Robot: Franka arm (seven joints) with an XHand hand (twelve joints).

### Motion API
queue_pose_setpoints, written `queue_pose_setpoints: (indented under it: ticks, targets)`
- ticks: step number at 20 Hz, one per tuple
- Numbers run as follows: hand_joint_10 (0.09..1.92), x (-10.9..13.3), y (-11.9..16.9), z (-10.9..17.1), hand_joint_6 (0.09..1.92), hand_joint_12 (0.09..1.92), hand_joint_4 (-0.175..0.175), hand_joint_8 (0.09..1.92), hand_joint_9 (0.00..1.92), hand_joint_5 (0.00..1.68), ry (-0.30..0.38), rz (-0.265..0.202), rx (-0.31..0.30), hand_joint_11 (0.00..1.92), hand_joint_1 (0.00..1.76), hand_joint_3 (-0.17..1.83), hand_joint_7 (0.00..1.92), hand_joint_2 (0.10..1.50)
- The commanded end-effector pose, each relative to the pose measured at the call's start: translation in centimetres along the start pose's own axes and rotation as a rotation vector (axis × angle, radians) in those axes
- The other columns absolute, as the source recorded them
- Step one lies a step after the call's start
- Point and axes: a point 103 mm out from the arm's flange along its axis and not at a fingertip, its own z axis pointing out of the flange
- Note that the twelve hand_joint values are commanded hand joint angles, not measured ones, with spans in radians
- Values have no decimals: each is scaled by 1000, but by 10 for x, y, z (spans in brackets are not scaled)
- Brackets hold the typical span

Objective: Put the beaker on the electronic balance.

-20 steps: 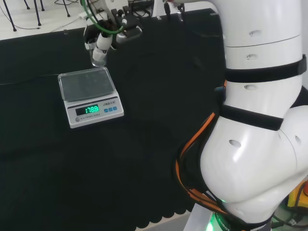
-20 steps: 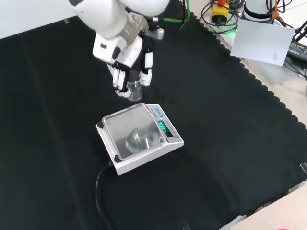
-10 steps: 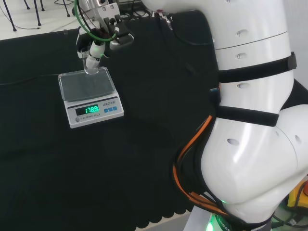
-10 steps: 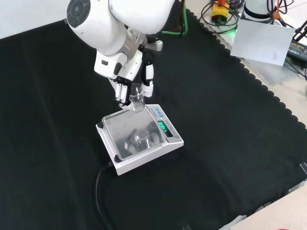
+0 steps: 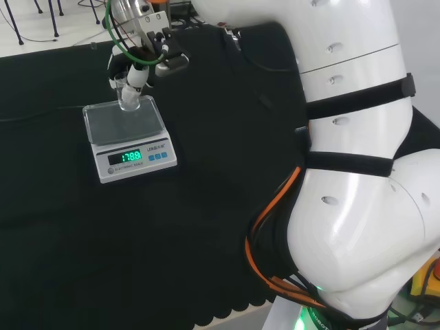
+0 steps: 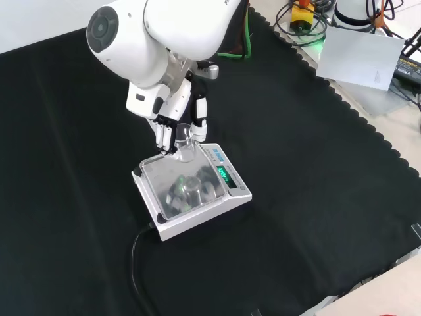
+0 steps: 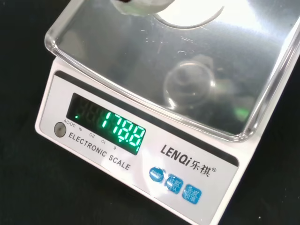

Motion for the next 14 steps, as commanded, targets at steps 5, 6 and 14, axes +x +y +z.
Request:
queue_pose_setpoints:
  ticks: [5, 6, 14]
  targets:
    - [753, -15, 22, 9, 1079, 949, -137, 889, 1120, 938, 21, -23, 6, 1170, 1130, -29, 939, 1147]
    - [753, -17, 24, 9, 1079, 949, -138, 889, 1120, 938, 28, -23, 6, 1169, 1130, -29, 939, 1147]
    - [754, -28, 36, 19, 1079, 951, -138, 888, 1119, 938, 66, -25, 19, 1168, 1130, -28, 939, 1147]
